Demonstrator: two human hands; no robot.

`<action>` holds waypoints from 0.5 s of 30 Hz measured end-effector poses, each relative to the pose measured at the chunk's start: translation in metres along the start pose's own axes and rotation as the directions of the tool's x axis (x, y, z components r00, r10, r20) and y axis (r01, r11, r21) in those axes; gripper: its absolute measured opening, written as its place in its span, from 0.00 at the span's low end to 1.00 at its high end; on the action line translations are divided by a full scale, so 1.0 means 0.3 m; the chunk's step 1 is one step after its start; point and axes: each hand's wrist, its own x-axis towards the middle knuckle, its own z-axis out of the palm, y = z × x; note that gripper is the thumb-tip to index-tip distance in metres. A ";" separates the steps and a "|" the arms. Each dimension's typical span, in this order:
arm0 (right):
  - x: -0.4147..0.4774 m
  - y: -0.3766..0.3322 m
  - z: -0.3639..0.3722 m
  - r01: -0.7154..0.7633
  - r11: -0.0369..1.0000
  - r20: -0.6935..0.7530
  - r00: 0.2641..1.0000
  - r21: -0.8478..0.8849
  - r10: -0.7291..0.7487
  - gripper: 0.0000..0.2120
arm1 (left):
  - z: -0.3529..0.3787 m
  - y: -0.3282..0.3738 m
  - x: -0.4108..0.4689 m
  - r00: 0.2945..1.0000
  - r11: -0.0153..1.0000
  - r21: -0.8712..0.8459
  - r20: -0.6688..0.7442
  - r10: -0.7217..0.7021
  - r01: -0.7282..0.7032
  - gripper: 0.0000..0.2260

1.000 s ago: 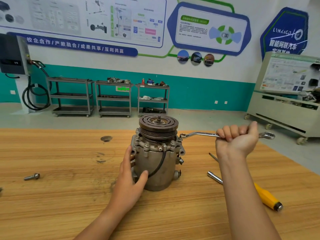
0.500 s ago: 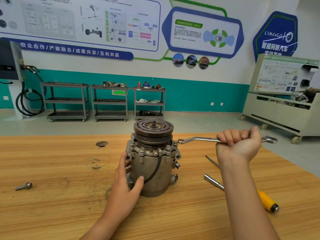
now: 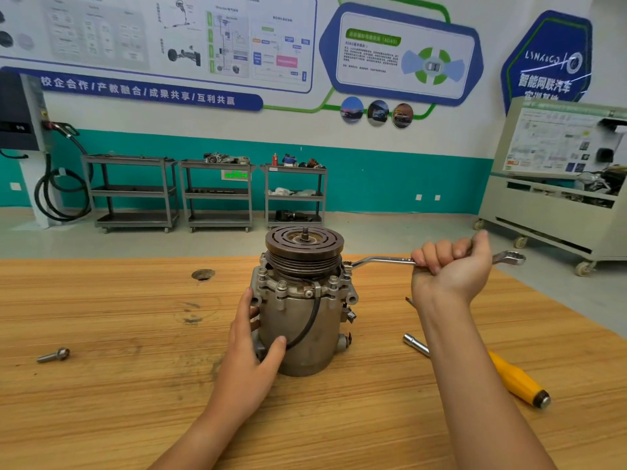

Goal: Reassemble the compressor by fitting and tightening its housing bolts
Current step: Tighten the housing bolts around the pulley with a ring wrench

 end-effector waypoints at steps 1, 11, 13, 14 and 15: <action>-0.002 -0.001 0.003 0.002 1.000 0.000 1.000 -0.010 -0.002 0.30 | 0.000 -0.001 0.000 1.000 1.000 -0.001 0.000 0.000 0.000 0.39; -0.037 0.009 -0.027 -0.061 0.998 -0.111 0.992 -0.019 0.058 0.22 | -0.003 0.008 -0.002 1.000 1.000 -0.011 0.010 -0.007 0.007 0.40; -0.038 0.008 -0.023 -0.038 0.999 -0.116 0.993 -0.002 0.037 0.23 | -0.004 0.012 -0.003 1.000 1.000 -0.008 0.009 -0.006 0.006 0.40; -0.036 0.005 -0.020 -0.032 0.999 -0.117 0.993 0.010 0.033 0.24 | -0.004 0.012 -0.003 1.000 1.000 -0.006 0.009 -0.006 0.006 0.40; -0.034 0.001 -0.019 -0.028 0.999 -0.116 0.993 0.027 0.031 0.25 | -0.004 0.012 -0.003 1.000 1.000 -0.004 0.008 -0.004 0.004 0.39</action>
